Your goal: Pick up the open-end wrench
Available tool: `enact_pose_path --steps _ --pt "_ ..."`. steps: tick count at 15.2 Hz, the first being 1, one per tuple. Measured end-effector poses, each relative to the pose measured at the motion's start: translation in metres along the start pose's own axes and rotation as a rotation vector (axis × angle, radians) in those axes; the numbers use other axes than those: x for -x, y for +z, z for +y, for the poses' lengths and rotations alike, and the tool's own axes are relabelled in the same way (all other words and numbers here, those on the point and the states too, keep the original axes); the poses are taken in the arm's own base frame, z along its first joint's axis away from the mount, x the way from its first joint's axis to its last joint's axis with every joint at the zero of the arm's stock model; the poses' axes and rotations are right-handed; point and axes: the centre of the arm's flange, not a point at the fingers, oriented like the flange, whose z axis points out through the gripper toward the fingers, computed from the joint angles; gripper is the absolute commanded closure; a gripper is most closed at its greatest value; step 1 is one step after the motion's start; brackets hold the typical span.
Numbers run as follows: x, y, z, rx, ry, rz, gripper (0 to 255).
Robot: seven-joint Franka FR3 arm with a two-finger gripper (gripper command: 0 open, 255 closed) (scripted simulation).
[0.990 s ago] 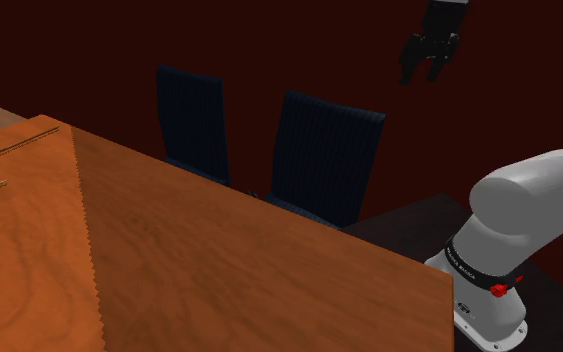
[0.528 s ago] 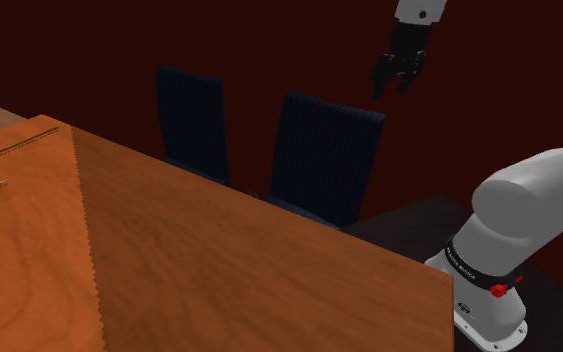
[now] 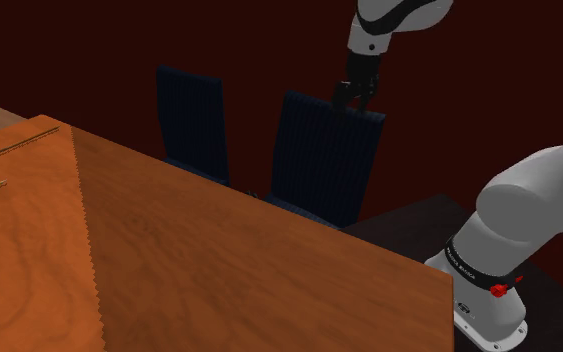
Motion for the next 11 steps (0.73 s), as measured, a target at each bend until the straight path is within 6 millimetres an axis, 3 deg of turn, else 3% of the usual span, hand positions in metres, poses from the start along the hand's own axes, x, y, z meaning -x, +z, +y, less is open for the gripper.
enact_pose_path --steps 4,11 --pt "-0.020 0.034 -0.027 0.003 -0.064 -0.001 0" --pt "-0.064 0.092 -0.093 0.008 -0.176 -0.002 0"
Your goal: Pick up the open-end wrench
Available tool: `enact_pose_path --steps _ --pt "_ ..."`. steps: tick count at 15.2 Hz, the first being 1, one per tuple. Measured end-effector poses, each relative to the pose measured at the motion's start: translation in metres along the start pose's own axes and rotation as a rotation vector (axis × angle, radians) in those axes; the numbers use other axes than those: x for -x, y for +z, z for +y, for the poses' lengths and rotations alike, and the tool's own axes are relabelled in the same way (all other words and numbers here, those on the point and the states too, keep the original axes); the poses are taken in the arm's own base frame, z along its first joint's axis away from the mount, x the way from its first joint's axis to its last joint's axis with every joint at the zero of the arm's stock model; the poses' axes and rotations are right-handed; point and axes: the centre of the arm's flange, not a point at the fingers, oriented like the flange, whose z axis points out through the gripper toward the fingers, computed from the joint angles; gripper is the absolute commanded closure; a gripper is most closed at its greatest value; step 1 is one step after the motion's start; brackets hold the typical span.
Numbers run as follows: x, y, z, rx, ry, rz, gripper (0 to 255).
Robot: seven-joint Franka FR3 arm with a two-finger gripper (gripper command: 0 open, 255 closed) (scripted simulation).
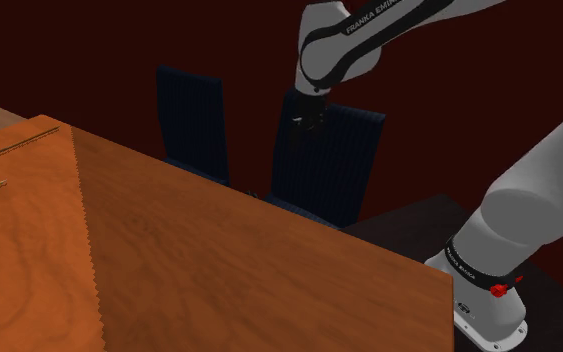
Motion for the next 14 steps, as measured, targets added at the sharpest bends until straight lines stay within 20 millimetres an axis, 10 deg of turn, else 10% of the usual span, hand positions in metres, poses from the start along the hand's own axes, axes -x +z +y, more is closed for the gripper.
enact_pose_path --steps 14 --pt "-0.078 0.111 -0.124 0.008 -0.223 -0.001 0"
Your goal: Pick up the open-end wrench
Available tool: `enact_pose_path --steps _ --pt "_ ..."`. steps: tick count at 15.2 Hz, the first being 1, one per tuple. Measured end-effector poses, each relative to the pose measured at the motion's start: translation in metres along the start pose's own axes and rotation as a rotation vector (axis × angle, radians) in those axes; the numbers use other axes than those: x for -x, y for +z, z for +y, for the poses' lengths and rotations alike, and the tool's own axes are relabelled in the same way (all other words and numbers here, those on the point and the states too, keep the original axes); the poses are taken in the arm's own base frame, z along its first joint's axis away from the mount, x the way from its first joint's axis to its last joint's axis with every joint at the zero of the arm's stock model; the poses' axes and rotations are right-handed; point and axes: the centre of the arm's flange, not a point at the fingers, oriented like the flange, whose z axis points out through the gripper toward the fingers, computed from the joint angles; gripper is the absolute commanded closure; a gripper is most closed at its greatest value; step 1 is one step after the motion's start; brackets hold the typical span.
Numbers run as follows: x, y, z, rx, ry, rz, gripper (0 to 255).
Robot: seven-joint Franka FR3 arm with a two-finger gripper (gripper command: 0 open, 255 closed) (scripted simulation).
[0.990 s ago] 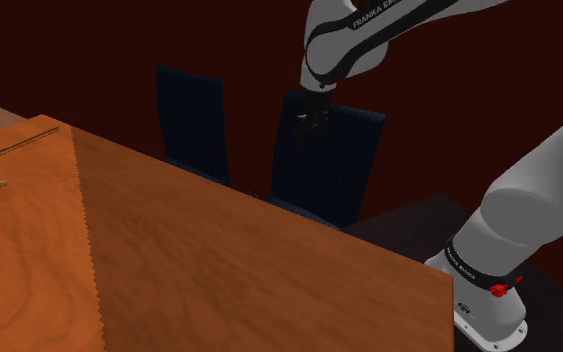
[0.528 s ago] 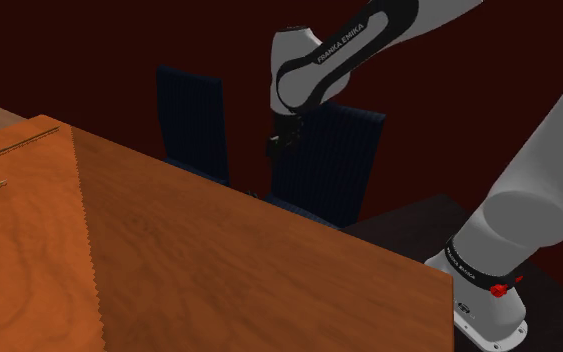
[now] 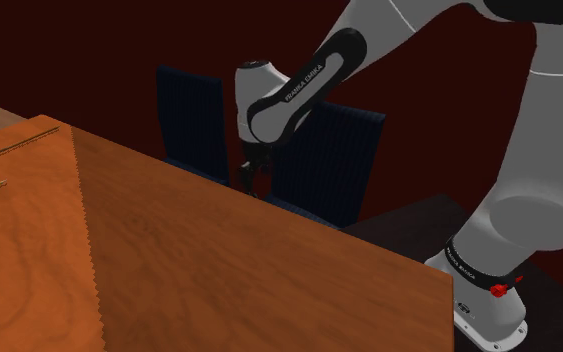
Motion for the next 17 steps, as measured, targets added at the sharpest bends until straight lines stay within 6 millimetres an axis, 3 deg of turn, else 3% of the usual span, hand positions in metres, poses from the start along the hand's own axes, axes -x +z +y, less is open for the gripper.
enact_pose_path --steps 2,9,10,17 --pt "-0.006 0.013 -0.009 0.002 -0.019 0.001 0" --pt "-0.010 0.049 -0.008 0.003 -0.021 0.005 0" --pt "-0.010 0.051 -0.008 0.004 -0.020 0.005 255" --pt "-0.009 0.055 -0.013 0.002 -0.027 0.001 255"
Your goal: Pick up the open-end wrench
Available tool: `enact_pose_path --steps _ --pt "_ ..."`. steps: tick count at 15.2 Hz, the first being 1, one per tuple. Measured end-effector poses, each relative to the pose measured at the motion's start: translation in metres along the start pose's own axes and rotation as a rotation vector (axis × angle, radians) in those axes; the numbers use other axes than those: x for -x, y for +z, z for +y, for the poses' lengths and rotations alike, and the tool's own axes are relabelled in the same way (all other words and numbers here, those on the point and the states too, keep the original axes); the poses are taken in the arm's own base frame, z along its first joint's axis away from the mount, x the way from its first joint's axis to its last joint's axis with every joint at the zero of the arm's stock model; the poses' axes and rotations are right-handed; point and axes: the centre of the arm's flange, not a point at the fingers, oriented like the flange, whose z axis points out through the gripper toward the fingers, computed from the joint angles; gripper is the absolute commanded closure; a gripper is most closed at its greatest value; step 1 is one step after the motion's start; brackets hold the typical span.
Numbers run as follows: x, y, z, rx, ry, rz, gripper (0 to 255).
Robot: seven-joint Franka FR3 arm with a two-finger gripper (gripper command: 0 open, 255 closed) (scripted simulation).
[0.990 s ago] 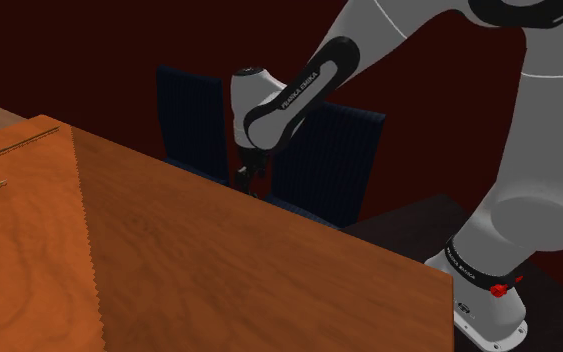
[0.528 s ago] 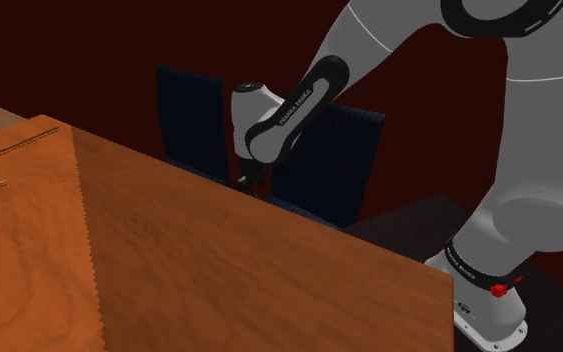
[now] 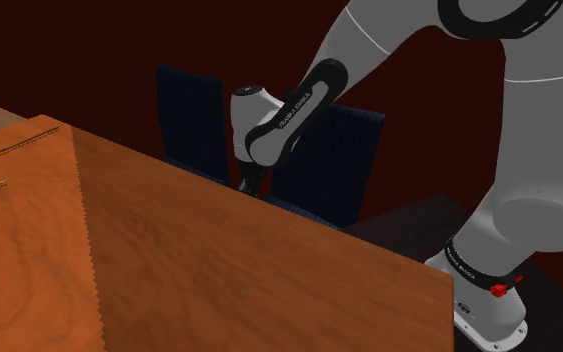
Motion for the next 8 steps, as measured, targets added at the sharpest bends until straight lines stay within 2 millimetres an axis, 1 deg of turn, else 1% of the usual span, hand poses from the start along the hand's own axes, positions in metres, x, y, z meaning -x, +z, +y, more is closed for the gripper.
enact_pose_path --steps 4,8 --pt "0.000 -0.002 0.001 0.000 0.000 -0.001 255" --pt "-0.001 -0.021 0.000 0.000 0.000 -0.001 255"
